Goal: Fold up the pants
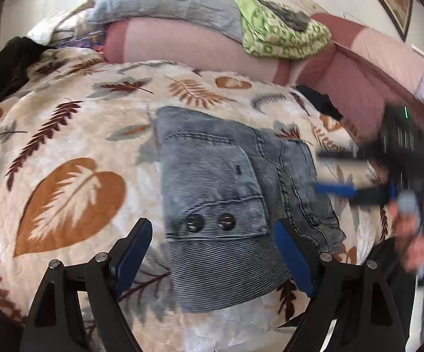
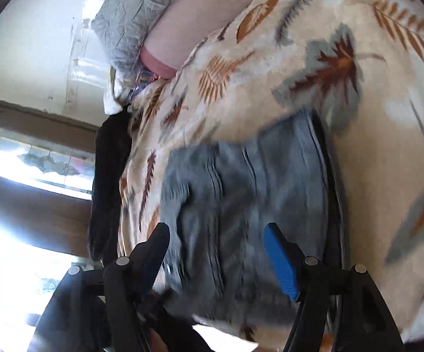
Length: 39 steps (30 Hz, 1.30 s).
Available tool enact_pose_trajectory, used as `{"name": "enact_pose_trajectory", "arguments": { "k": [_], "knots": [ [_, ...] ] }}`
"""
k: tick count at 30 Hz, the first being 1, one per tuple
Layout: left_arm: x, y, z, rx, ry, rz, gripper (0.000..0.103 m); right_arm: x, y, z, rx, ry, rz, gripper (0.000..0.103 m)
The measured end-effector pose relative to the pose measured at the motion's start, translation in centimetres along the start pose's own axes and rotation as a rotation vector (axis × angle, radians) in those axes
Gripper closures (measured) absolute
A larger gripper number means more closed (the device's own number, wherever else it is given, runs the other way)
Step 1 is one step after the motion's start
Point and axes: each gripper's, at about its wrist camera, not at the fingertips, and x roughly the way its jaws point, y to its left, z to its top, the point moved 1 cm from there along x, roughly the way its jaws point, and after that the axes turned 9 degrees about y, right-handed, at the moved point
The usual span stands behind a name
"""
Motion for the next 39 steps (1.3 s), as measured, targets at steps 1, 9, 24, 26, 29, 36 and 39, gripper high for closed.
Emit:
{"name": "enact_pose_trajectory", "arguments": {
  "k": [1,9,24,26,29,36,39],
  "knots": [
    [0.7,0.1,-0.1,0.006,0.028,0.035,0.017,1.1,-1.1,-0.5,0.013,0.026,-0.031,0.033],
    [0.5,-0.6,0.7,-0.002,0.012,0.061,0.015,-2.1,4.6,1.1,-0.159,-0.032,-0.155,0.035],
    [3.6,0.2,1.9,-0.078,0.092,0.038,0.014,15.8,18.7,12.9,-0.560,0.336,-0.656,0.032],
    [3.9,0.3,1.9,-0.079,0.097,0.030,0.014,18.0,18.4,13.1,-0.579,0.384,-0.695,0.032],
    [4.3,0.7,2.1,-0.089,0.101,0.015,0.014,19.7,17.6,13.1,-0.557,0.429,-0.733,0.039],
    [4.8,1.3,1.9,-0.101,0.101,0.005,0.014,18.8,16.3,14.0,-0.426,0.346,-0.657,0.068],
    [4.3,1.1,1.5,-0.100,0.091,-0.004,0.014,18.0,15.0,14.4,-0.335,0.317,-0.590,0.062]
  ]
}}
